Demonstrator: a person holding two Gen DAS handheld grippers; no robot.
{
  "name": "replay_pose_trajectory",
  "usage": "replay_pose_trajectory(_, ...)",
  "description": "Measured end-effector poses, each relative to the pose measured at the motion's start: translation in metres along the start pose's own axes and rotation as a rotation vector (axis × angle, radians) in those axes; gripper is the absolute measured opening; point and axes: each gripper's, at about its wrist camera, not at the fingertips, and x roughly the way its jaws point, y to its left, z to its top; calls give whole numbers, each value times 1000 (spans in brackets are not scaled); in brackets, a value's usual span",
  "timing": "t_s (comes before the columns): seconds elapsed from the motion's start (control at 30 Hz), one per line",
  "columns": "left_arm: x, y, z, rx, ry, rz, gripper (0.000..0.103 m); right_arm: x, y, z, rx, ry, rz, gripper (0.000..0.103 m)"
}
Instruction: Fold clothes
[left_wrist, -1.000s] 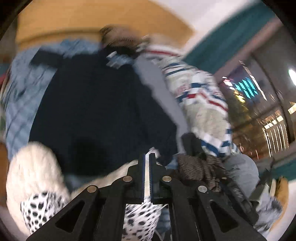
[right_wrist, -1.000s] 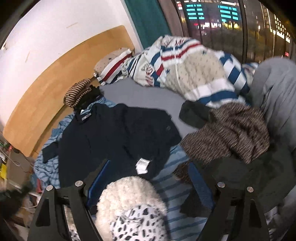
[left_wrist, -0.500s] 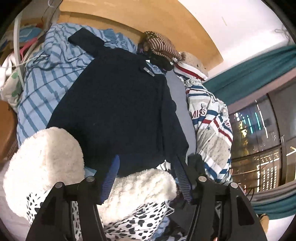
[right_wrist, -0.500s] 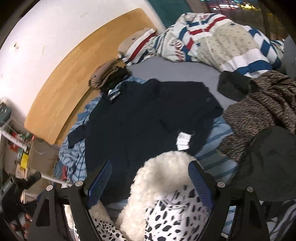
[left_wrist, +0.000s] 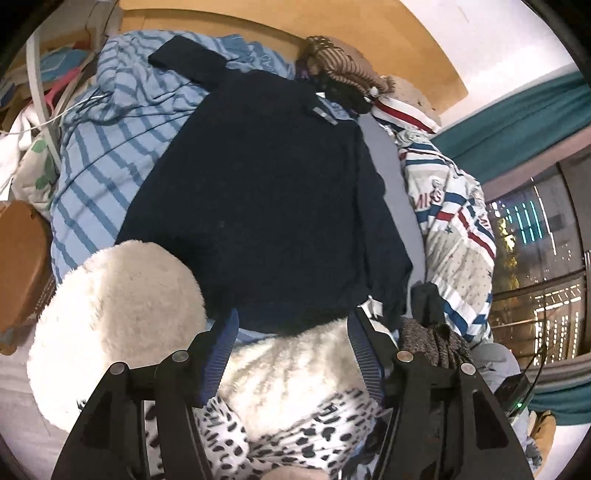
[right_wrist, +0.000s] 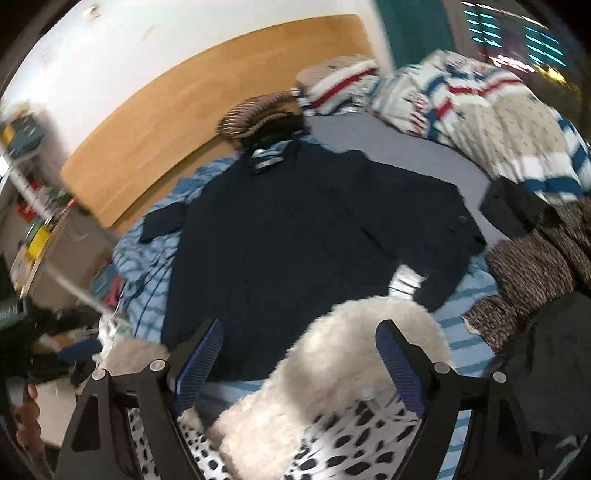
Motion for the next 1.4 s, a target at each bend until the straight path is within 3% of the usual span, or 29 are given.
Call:
replay_pose_trajectory(0.17, 20, -4, 10, -13, 26, -33, 62, 7, -50, 6, 172, 8, -14, 88)
replay_pose_trajectory(0.27, 40, -21, 20, 17, 52, -74, 62, 11, -76, 13, 242, -27, 21, 88)
replay_pose_trajectory(0.4, 82, -41, 30, -12, 88, -195, 62, 29, -123, 25, 408, -82, 79, 84)
replay_pose_trajectory(0.5, 113, -43, 25, -85, 111, -290, 62, 54, -165, 38, 516, -82, 83, 63)
replay_pose_trajectory(0.57, 131, -42, 20, -131, 125, -304, 62, 72, -190, 49, 555, -69, 90, 48)
replay_pose_trajectory(0.6, 138, -41, 18, -148, 133, -291, 62, 80, -201, 53, 570, -62, 89, 48)
replay_pose_trajectory(0.67, 152, -44, 17, -162, 144, -246, 62, 94, -218, 65, 548, -38, 27, 44)
replay_pose_trajectory(0.77, 166, -53, 17, -158, 141, -192, 62, 119, -226, 92, 404, 14, -123, 45)
replay_pose_trajectory(0.83, 177, -65, 17, -156, 145, -165, 62, 141, -227, 108, 330, 63, -151, 45)
replay_pose_trajectory(0.93, 189, -75, 15, -212, 143, -167, 62, 177, -225, 126, 229, 140, -210, 49)
replay_pose_trajectory(1.03, 194, -93, 13, -193, 148, -191, 62, 211, -224, 139, 161, 188, -285, 58)
replay_pose_trajectory(1.2, 195, -96, 12, -167, 150, -176, 62, 253, -230, 142, 138, 275, -364, 56)
replay_pose_trajectory(1.3, 196, -83, 10, -204, 159, -164, 62, 245, -234, 143, 159, 251, -365, 29)
replay_pose_trajectory(1.33, 195, -79, 10, -211, 161, -164, 62, 240, -237, 143, 186, 241, -338, 13)
replay_pose_trajectory(1.4, 191, -74, 9, -223, 162, -173, 62, 226, -240, 144, 224, 220, -301, 4)
